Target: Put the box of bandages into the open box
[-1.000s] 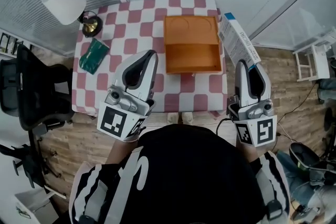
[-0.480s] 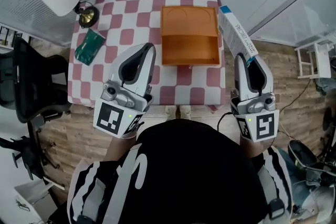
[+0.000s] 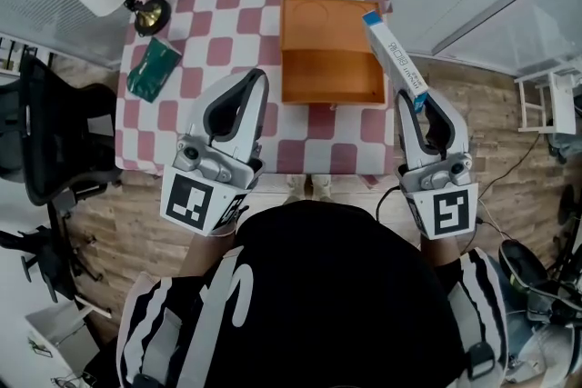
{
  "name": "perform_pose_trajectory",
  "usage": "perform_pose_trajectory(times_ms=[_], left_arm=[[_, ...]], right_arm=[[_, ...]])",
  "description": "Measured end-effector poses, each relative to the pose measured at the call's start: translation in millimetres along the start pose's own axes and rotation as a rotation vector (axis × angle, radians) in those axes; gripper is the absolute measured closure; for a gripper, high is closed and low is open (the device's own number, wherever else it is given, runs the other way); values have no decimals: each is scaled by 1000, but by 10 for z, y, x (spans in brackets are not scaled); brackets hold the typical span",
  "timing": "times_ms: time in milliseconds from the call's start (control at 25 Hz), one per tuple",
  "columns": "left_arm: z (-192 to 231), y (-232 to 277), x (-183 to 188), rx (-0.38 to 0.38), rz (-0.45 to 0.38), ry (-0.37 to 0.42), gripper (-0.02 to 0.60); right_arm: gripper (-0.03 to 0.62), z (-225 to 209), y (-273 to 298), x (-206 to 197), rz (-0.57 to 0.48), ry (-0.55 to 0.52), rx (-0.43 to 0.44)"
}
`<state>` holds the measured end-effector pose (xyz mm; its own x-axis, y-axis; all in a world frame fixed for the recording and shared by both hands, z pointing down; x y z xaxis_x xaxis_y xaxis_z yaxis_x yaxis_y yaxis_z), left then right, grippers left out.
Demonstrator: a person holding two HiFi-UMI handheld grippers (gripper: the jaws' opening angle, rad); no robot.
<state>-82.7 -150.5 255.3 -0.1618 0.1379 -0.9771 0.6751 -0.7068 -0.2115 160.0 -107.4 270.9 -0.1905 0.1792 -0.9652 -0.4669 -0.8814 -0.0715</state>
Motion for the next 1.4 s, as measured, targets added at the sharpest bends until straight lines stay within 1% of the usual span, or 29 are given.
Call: perform_pose_trajectory(times_ms=[400, 720, 920, 1240, 1400], left_arm=[[-2, -43, -11, 24, 6, 0, 581], [-22, -78, 1, 35, 10, 8, 581], [-26, -97, 11, 42, 9, 11, 581], [-30, -125, 1, 48, 9, 15, 581], [-24, -151, -36, 53, 30, 12, 581]], right_arm=[[510, 133, 20, -180, 74, -119, 78], [510, 225, 4, -347, 137, -180, 138], [510, 285, -19, -485, 208, -285, 197], [510, 398, 5, -607, 231, -400, 269], [510, 424, 2, -686, 258, -430, 284]])
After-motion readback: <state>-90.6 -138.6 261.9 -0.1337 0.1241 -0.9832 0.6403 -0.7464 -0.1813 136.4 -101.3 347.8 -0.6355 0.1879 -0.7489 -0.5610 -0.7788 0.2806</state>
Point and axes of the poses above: the fingertips, and each gripper's own axes: y forward along the fingers, z to its left, x out of its top, the point moved 6 cm from there along -y, backward along the fingers, and after that the axes turned 2 degrees about -y, right-handed, at the moved point
